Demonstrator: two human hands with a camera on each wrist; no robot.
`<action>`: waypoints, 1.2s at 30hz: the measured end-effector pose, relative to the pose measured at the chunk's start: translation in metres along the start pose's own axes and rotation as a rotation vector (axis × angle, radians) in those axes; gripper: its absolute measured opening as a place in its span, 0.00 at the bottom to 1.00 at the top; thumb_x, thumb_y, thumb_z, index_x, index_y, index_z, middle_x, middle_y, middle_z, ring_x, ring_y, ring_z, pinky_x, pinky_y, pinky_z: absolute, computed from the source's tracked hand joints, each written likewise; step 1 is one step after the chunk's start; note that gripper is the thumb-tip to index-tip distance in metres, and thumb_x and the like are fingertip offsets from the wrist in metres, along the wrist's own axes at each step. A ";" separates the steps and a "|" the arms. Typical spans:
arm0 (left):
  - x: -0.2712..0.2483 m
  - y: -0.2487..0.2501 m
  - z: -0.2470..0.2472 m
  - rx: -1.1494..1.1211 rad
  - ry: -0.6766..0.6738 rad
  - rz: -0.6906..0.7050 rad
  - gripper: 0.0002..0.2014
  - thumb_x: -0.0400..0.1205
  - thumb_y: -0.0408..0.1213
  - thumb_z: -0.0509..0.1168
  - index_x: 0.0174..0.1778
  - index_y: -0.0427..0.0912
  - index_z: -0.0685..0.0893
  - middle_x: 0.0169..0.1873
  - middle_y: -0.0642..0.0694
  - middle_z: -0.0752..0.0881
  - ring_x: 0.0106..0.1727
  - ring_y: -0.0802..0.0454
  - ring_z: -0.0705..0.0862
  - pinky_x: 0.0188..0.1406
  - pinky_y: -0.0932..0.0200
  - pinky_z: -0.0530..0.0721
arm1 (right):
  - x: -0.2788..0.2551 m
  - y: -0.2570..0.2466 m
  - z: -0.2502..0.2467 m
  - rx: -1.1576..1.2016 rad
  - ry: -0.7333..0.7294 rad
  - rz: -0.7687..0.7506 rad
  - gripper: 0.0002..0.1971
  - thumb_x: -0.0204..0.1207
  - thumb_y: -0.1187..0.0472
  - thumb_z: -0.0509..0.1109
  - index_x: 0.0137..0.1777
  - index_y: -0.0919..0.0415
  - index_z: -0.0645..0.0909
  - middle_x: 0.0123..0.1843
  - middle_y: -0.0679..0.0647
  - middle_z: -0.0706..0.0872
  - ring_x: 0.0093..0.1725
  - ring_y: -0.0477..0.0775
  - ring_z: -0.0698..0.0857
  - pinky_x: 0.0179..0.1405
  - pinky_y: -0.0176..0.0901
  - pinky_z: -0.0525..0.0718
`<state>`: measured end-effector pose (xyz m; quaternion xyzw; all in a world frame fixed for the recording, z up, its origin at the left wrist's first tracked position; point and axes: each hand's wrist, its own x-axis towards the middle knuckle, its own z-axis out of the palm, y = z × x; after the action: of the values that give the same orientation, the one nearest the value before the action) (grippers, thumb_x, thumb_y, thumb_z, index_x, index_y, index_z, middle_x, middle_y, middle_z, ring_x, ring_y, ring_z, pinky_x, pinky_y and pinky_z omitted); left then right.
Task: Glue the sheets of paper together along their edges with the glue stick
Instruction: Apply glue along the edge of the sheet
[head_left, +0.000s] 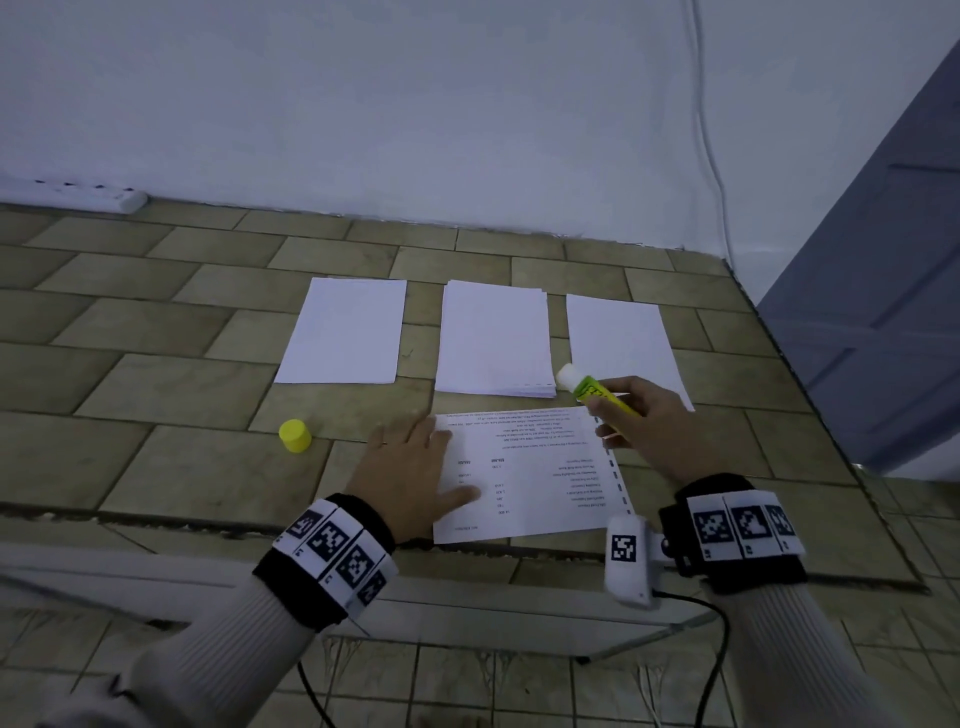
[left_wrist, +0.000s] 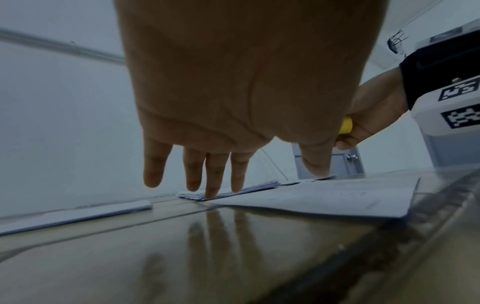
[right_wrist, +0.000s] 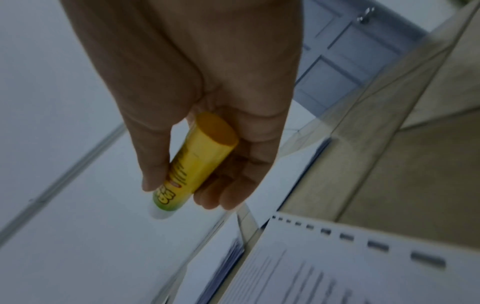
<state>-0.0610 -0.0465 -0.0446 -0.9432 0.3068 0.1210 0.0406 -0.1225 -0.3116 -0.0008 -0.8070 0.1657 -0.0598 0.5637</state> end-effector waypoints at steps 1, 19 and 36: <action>-0.001 0.001 0.001 0.016 -0.011 -0.011 0.51 0.72 0.78 0.36 0.84 0.45 0.57 0.85 0.44 0.54 0.85 0.45 0.49 0.82 0.39 0.50 | 0.000 -0.001 0.005 0.013 -0.022 -0.002 0.12 0.77 0.61 0.72 0.58 0.63 0.81 0.45 0.61 0.87 0.35 0.50 0.85 0.34 0.37 0.87; -0.003 -0.012 0.047 -0.147 0.209 0.117 0.46 0.75 0.71 0.35 0.86 0.46 0.51 0.86 0.49 0.46 0.86 0.51 0.43 0.82 0.39 0.37 | 0.034 -0.031 0.085 -0.159 -0.081 -0.161 0.18 0.59 0.64 0.84 0.46 0.63 0.82 0.43 0.52 0.89 0.45 0.52 0.87 0.47 0.46 0.87; 0.000 -0.014 0.054 -0.151 0.254 0.137 0.45 0.78 0.71 0.37 0.86 0.44 0.53 0.86 0.47 0.47 0.86 0.50 0.42 0.81 0.39 0.35 | 0.044 -0.038 0.134 -0.579 -0.164 -0.351 0.14 0.71 0.65 0.75 0.54 0.68 0.77 0.53 0.65 0.84 0.52 0.65 0.83 0.51 0.55 0.81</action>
<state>-0.0641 -0.0272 -0.0965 -0.9281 0.3631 0.0261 -0.0776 -0.0354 -0.1952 -0.0175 -0.9518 -0.0115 -0.0414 0.3038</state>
